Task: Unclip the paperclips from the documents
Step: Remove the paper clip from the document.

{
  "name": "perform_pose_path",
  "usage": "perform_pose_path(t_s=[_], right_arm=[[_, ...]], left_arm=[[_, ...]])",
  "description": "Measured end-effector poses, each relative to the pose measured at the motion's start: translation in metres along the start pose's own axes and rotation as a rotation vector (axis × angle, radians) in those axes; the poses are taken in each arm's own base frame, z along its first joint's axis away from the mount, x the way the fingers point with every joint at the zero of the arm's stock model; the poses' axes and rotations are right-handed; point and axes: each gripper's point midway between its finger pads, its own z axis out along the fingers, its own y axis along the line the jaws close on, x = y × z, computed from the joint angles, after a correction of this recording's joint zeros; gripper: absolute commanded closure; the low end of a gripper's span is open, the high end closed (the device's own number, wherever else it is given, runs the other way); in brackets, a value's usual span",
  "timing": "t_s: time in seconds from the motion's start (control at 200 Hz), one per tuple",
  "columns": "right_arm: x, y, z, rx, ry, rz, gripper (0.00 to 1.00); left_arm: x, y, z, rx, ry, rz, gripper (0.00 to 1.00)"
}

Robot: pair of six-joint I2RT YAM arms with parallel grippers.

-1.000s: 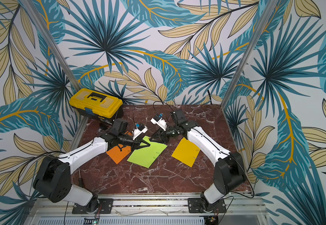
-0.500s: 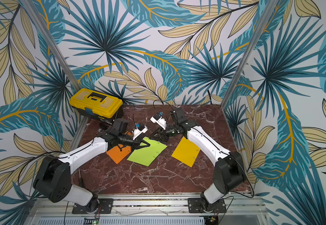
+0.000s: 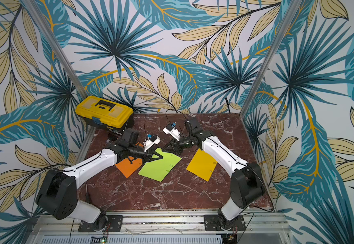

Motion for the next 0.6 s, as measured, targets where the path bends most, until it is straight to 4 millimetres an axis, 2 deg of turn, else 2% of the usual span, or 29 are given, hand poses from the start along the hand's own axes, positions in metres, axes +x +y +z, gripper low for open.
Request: perform_pose_path(t_s=[0.601], right_arm=[[0.0018, -0.0028, 0.0, 0.017, 0.008, 0.005, 0.86]], left_arm=[[0.0008, -0.0002, 0.0, 0.001, 0.003, -0.004, 1.0]])
